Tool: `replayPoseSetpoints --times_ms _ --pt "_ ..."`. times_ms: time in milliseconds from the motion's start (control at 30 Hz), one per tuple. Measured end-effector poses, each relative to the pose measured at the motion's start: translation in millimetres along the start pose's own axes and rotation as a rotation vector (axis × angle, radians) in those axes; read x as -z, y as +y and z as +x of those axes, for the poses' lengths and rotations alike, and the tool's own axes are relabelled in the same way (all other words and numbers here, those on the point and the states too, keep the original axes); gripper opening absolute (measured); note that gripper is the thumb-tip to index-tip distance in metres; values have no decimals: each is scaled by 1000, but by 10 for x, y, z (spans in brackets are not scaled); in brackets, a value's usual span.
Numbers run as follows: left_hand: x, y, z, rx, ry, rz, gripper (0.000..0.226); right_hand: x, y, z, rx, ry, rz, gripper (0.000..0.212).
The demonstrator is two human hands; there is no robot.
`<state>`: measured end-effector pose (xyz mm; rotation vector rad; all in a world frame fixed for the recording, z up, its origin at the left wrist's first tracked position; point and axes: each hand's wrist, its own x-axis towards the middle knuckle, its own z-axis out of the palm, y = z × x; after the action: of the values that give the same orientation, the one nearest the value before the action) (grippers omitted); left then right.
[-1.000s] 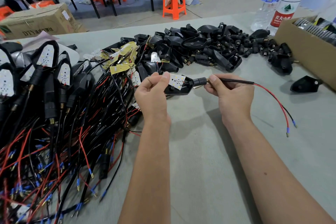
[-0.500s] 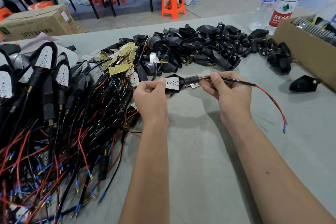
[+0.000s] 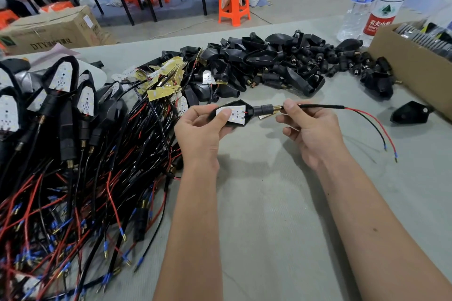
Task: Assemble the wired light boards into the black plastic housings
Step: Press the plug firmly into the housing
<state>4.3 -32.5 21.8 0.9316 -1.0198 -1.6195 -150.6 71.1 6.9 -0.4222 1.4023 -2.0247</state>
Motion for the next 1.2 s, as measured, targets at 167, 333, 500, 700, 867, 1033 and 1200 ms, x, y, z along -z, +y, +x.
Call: replayPoseSetpoints --times_ms 167,333,500,700,867,1033,1200 --pt "40 30 11 6 -50 -17 20 34 -31 -12 -35 -56 -30 19" --pt "42 27 7 28 -49 -40 21 28 -9 2 -44 -59 -15 24" --pt "28 20 -6 52 -48 -37 19 35 10 23 -42 -40 -11 13" --pt "34 -9 -2 84 -34 -28 21 39 18 28 -48 -80 -1 12" --pt "28 -30 27 26 3 -5 20 -56 66 18 -15 -50 -193 32" --pt "13 -69 39 -97 104 110 23 -106 169 -35 345 15 -735 61" --pt "41 -76 71 -74 62 145 20 -99 171 7 720 -141 -1171 35"
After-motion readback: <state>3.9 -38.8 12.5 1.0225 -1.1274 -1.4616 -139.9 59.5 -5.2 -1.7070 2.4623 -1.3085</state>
